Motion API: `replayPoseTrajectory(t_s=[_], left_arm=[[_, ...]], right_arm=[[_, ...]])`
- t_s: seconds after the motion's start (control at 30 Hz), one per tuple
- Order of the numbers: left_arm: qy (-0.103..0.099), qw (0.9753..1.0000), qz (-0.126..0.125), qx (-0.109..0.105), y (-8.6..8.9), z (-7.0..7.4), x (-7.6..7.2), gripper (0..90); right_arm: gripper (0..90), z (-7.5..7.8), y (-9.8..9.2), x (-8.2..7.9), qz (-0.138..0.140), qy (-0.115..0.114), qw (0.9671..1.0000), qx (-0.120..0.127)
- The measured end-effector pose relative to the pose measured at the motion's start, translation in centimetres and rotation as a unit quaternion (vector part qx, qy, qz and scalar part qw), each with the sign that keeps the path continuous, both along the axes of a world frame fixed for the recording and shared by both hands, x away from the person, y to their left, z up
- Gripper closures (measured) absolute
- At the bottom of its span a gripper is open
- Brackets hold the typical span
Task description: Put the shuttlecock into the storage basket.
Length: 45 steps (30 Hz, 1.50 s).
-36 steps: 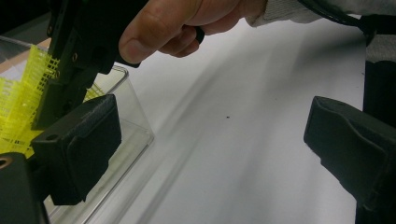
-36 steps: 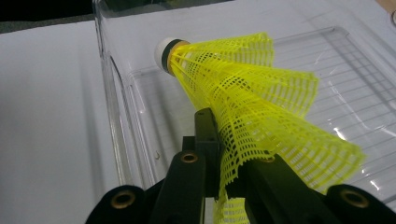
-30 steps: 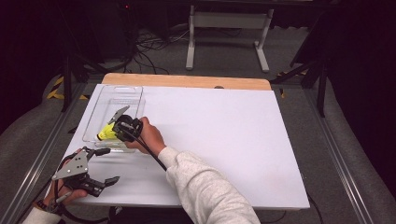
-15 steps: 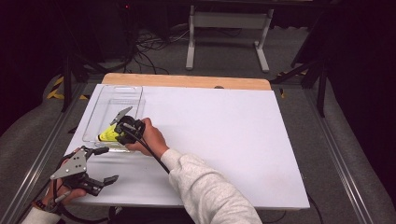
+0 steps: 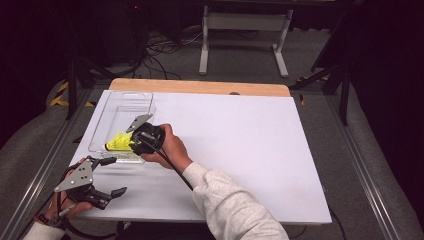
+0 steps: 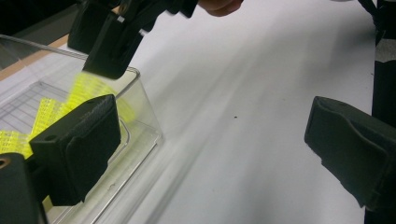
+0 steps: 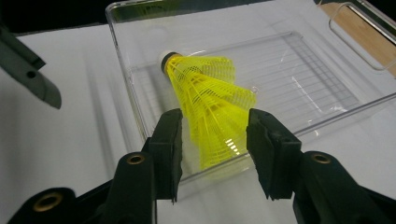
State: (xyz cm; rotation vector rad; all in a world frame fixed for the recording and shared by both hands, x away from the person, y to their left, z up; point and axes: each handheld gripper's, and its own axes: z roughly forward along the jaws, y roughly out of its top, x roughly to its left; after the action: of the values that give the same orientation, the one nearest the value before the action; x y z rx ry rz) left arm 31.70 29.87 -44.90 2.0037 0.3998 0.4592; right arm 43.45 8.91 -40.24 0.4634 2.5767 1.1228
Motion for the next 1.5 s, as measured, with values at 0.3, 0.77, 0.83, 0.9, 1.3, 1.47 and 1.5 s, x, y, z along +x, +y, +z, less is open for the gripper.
replayPoseTrajectory(t_s=[0.3, 0.77, 0.83, 0.9, 1.3, 1.47, 1.5], left_arm=[[0.001, 1.0000, 0.002, 0.003, 0.0, 0.0, 0.2, 4.5], [0.001, 1.0000, 0.004, 0.004, -0.1, 0.0, 0.2, 4.5], [0.002, 1.0000, 0.003, 0.003, -0.1, -0.1, 0.2, 4.5], [0.003, 1.0000, 0.003, 0.003, -0.2, -0.1, 0.3, 4.5], [0.005, 1.0000, 0.004, 0.005, -0.3, -0.1, 0.3, 4.5], [0.003, 1.0000, 0.004, 0.008, -0.3, -0.1, 0.3, 4.5], [0.003, 0.9999, 0.004, 0.009, -0.3, -0.1, 0.3, 4.5]], right_arm=[[54.9, 0.8, -2.3, -0.6, -0.005, -0.025, 0.9993, 0.027], [50.8, 1.3, -4.5, -1.6, -0.005, -0.061, 0.9975, 0.037], [50.4, 1.3, -4.7, -1.6, -0.006, -0.062, 0.9974, 0.037], [49.3, 1.3, -5.0, -1.7, -0.008, -0.065, 0.9971, 0.038], [46.9, 1.7, -7.4, -2.0, -0.028, -0.080, 0.9951, 0.050], [45.8, 1.9, -8.7, -2.2, -0.038, -0.093, 0.9939, 0.045], [45.6, 1.9, -8.9, -2.2, -0.039, -0.096, 0.9937, 0.044]])
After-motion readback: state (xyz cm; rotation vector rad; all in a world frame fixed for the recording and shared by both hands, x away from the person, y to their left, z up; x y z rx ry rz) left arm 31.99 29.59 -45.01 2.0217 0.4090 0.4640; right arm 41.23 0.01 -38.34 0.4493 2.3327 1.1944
